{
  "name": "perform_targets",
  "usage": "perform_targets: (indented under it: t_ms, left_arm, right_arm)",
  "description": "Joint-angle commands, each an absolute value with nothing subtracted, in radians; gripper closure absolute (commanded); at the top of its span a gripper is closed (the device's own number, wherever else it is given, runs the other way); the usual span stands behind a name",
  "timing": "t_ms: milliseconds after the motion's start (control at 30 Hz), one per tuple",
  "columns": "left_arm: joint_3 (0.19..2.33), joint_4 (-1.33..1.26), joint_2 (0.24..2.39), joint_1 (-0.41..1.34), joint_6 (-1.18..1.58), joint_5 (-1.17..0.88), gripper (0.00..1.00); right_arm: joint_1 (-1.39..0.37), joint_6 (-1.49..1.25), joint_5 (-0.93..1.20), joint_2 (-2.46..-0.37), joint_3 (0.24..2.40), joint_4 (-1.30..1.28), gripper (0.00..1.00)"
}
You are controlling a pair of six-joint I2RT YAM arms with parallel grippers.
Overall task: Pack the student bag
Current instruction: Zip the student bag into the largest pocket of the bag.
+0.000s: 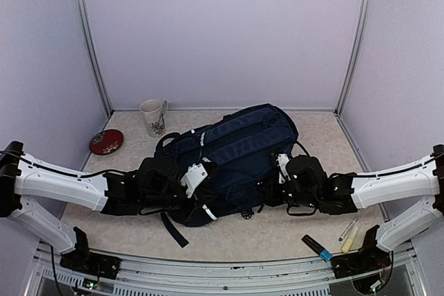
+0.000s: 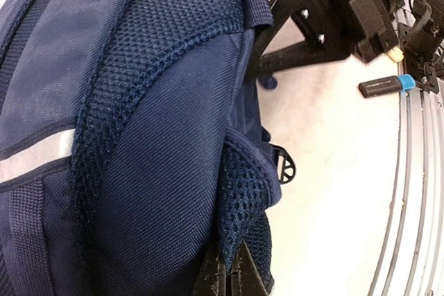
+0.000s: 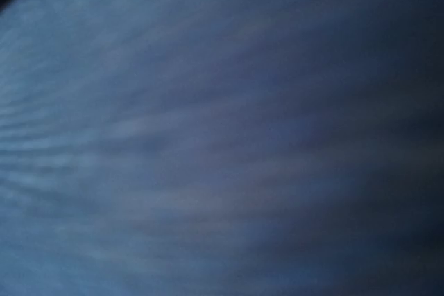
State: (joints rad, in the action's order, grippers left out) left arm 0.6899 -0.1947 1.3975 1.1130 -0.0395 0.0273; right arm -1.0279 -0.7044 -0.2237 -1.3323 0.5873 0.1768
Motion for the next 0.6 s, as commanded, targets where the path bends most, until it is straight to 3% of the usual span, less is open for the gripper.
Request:
perform_targets:
  t_ms: [0, 300, 567]
  left_arm:
    - [0.664, -0.139, 1.319, 1.076, -0.058, 0.094, 1.0]
    - [0.623, -0.09, 1.219, 0.988, -0.042, 0.171, 1.0]
    - [0.61, -0.046, 1.135, 0.909, 0.042, 0.352, 1.0]
  right_arm:
    - [-0.896, -0.623, -0.202, -1.261, 0.545, -0.044, 1.0]
    - [-0.695, -0.508, -0.127, -1.111, 0.527, -0.183, 1.0]
    - [-0.63, -0.394, 0.046, -1.202, 0.572, -0.143, 1.0]
